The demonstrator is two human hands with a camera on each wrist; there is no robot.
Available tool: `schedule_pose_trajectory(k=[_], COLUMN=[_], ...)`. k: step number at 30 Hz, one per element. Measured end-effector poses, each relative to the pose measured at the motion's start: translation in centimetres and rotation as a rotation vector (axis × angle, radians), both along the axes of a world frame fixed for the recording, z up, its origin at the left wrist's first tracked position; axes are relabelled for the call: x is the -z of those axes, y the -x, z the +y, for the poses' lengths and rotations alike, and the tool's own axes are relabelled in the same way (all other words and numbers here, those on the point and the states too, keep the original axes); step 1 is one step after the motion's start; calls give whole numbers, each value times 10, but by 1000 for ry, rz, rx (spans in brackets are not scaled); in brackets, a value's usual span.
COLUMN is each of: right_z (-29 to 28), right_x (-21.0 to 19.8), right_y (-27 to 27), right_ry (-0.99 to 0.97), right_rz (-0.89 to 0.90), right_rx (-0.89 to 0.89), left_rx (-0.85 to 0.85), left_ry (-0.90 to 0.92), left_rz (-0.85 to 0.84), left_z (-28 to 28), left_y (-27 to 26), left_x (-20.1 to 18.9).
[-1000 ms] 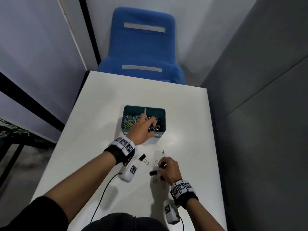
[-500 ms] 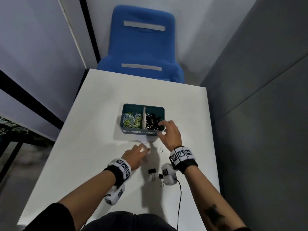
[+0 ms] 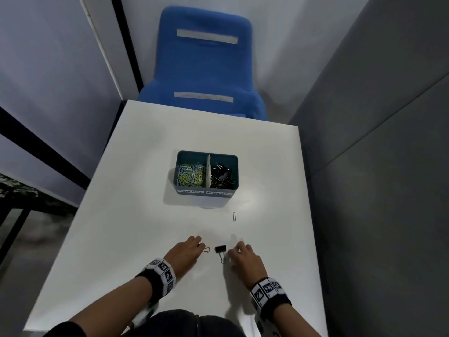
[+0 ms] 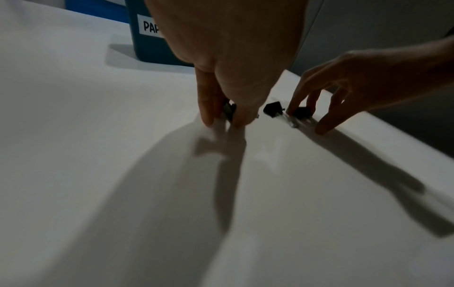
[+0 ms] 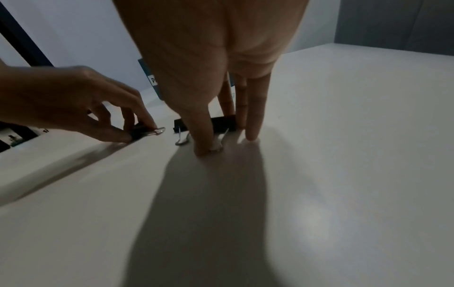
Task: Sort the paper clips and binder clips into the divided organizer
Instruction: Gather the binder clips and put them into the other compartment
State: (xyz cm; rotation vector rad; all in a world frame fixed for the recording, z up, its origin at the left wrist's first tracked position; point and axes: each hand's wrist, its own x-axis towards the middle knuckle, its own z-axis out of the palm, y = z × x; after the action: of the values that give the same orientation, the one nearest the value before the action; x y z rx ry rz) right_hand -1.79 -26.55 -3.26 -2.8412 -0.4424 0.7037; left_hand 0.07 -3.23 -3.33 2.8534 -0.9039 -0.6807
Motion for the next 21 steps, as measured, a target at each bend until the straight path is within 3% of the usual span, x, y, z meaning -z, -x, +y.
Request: schedule_pose_trajectory(k=[2, 4, 13, 17, 21], right_z=[-1, -2, 1, -1, 0], right_x=[8, 12, 7, -7, -52], right_y=[-1, -3, -15, -28, -74], right_ry=[12, -10, -34, -102, -198], right_rz=[-42, -82, 8, 7, -37], right_rx=[0, 26, 119, 175, 267], left_rx=[-31, -42, -359, -366, -207], left_ry=[54, 94, 351, 375, 281], left_rz=[4, -103, -299, -317, -157], left_z=[-3, -9, -26, -31, -36], left_y=[-9, -29, -140, -130, -80], left_x=[-11, -28, -102, -102, -66])
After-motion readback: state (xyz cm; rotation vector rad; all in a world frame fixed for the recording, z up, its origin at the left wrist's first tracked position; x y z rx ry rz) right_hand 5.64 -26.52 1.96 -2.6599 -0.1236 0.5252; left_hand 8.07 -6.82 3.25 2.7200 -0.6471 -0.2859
